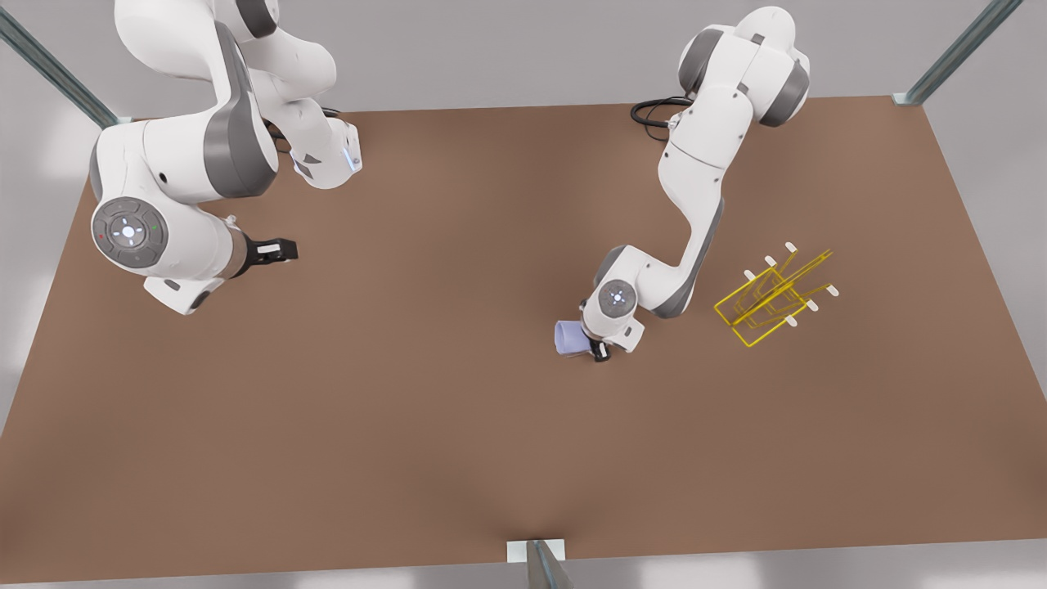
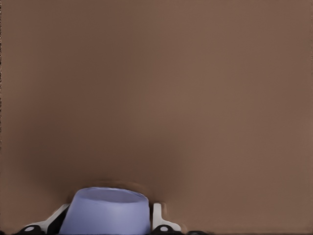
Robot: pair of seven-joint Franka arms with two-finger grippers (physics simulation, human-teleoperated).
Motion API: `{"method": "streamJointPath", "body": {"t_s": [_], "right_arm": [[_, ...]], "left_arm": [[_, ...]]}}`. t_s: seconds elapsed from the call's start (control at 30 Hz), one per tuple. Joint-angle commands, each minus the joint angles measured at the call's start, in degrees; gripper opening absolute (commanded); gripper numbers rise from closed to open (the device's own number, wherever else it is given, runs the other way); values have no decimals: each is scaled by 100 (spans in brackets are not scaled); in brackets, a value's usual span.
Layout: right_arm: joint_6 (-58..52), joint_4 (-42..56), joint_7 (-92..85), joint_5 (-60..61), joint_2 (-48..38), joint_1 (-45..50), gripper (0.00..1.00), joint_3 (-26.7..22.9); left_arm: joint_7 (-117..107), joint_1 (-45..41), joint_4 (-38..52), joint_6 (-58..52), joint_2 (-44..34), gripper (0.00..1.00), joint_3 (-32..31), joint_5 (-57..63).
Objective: Place the cup on the cup holder
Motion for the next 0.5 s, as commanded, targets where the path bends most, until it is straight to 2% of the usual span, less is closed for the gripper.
{"method": "streamJointPath", "body": {"t_s": [0.0, 0.17, 0.23, 0.27, 0.3, 0.33, 0.37, 0.4, 0.43, 0.47], "right_arm": [[-3, 5, 119, 13, -6, -9, 100, -4], [6, -4, 101, 13, 3, -9, 100, -4], [15, -4, 101, 22, 3, -9, 100, -4], [15, -4, 93, 22, 20, -9, 100, -4], [15, -4, 101, 22, 47, -9, 100, -12], [15, -4, 110, 22, 47, -9, 100, -12], [15, -4, 110, 31, 47, -9, 100, -12], [15, -4, 110, 22, 47, 0, 100, -12], [15, -4, 110, 22, 47, -9, 100, -12], [15, 5, 110, 22, 47, -9, 100, -12]], "left_arm": [[-83, 12, -11, 12, -184, 73, -1, 13], [-119, 108, 6, -233, -281, 73, 34, -13], [-250, 38, 1226, -3156, -457, 73, 684, 476], [-496, 12, 1667, -4319, -448, 73, 693, 1637], [-453, -58, 1703, -4839, -439, 73, 702, 2472], [-418, -460, 1685, -5295, -431, 73, 1208, 3246], [54, -1302, 1545, -5323, -439, 73, 2260, 3274], [828, -2919, 1019, -5087, -431, 73, 4186, 3256], [1435, -4274, 395, -4787, -387, 73, 5585, 3186], [1902, -4945, 147, -4787, -238, 73, 6256, 3177]]}}
